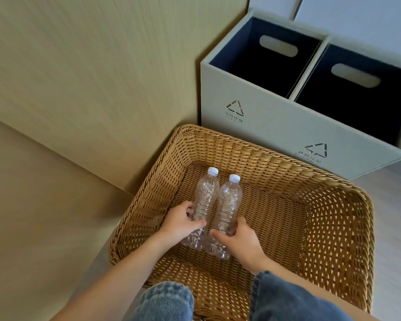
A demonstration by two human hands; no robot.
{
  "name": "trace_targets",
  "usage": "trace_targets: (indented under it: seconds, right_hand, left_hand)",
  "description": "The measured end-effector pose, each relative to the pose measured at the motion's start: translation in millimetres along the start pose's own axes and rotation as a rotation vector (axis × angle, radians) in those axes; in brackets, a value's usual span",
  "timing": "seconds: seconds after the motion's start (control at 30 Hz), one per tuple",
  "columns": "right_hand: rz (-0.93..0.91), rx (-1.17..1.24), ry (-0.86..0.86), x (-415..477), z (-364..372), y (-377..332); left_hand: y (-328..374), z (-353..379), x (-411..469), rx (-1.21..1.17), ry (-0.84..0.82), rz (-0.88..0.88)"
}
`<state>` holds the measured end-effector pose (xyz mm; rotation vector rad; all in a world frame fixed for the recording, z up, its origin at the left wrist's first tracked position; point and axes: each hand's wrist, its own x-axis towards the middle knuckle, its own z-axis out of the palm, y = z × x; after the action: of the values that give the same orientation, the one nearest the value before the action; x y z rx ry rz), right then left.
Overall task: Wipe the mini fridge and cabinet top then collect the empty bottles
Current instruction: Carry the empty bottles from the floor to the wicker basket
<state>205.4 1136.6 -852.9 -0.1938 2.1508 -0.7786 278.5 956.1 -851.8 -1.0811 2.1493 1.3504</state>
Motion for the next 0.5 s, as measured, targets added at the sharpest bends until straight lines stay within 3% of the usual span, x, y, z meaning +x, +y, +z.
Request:
trace_targets:
  seconds: [0.23,0.3,0.37,0.5]
  right_hand:
    - [0.0,-0.11,-0.027,2.1,-8.2,-5.3]
    - [-0.02,-0.192,0.007,-7.1,-17.6,-9.9]
    - [-0.048,-0.254,0.07,-25.2,-35.0,-20.5]
    - [-0.18,-0.21,0.186,-80.6,-87.2,-65.3]
  left_hand:
    - [7.3,-2.2,-3.6,0.008,0.0,-0.004]
    - [17.3,-8.8,-17.1,0.132,0.051,0.028]
    - [34.6,-20.5,-39.5,0.272,0.114,0.093]
    - [93.5,-61.5,-101.0,0.326,0.163,0.296]
